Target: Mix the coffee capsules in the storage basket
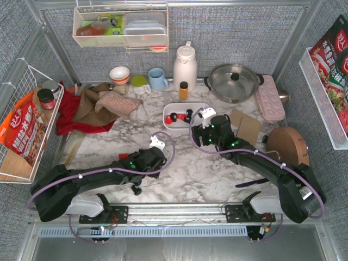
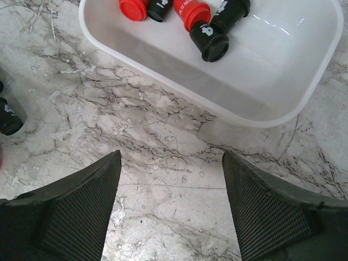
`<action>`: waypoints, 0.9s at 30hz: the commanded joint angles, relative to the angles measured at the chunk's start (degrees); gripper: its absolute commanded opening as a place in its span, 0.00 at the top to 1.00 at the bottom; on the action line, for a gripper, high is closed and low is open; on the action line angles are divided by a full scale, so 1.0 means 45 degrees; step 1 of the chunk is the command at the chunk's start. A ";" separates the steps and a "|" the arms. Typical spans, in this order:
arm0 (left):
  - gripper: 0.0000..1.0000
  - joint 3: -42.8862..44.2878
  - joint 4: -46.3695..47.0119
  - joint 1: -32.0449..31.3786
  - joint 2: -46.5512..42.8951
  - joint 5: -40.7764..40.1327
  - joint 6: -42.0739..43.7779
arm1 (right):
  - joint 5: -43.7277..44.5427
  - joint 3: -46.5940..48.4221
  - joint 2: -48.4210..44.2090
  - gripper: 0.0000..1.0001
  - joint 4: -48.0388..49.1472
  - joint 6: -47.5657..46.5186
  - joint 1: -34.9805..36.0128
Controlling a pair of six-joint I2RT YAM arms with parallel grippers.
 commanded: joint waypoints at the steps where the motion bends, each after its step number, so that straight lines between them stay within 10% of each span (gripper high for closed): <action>1: 0.47 -0.0284 0.0128 0.0022 -0.0010 0.0932 -0.0136 | -0.0187 0.0053 0.0043 0.21 0.0151 0.0147 -0.0003; 27: 0.44 0.0358 -0.1162 -0.0012 0.0131 0.1286 -0.1204 | -0.0455 0.0133 0.0368 0.21 0.0057 0.0099 -0.0023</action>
